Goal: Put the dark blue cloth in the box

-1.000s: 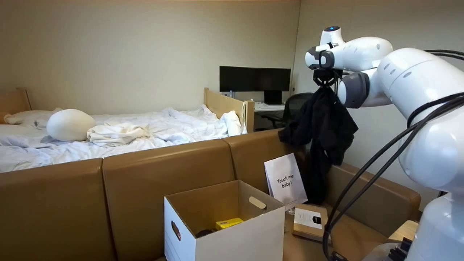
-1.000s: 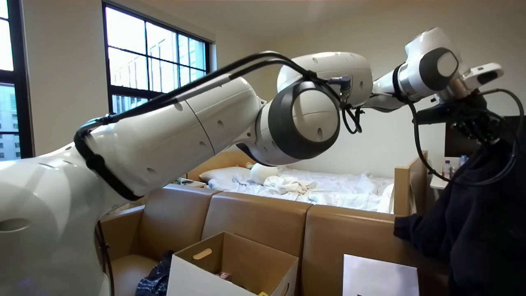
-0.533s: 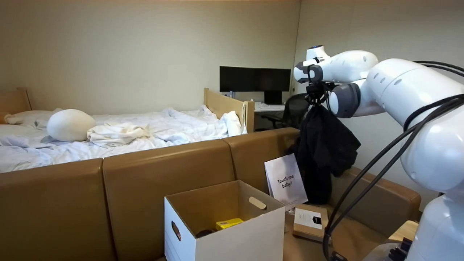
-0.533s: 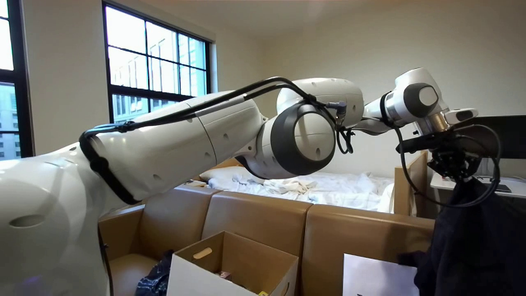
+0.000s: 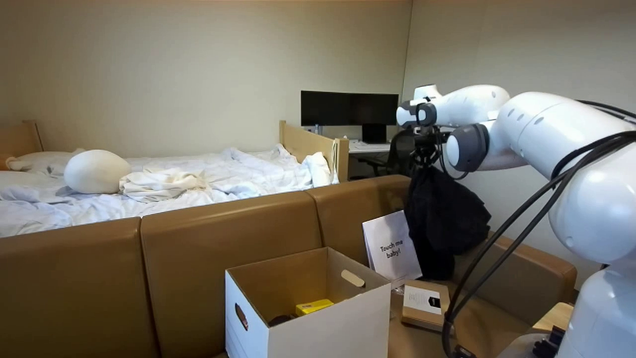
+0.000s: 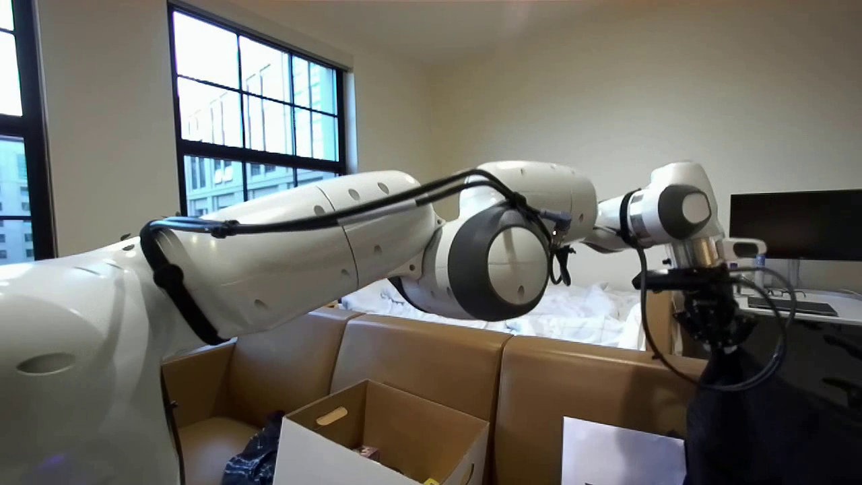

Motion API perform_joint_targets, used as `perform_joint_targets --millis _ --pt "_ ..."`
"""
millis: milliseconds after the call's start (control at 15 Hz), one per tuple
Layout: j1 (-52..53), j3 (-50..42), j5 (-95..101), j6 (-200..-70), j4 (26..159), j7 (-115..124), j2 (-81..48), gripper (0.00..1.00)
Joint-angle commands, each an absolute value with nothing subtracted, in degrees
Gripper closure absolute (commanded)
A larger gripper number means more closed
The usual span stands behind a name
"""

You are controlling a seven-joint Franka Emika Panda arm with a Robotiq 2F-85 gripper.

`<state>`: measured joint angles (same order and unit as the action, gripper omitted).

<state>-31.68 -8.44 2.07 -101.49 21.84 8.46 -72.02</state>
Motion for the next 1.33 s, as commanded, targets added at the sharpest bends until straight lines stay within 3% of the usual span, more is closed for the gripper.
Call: perform_joint_targets --millis 0,67,200,533,1267 --pt "-31.68 -3.44 -2.24 -101.16 25.11 6.29 -74.80 0.94" --pt "-32.32 -2.40 -3.89 -97.95 19.83 5.95 -78.83 0.94" --pt "-34.51 -0.02 -5.93 -97.80 25.44 5.47 -77.94 0.95" --pt "-40.30 -1.28 -5.91 -83.86 18.97 3.34 -83.51 0.95" --pt "-38.51 -2.52 -3.13 -82.66 23.85 -4.17 -83.71 0.95"
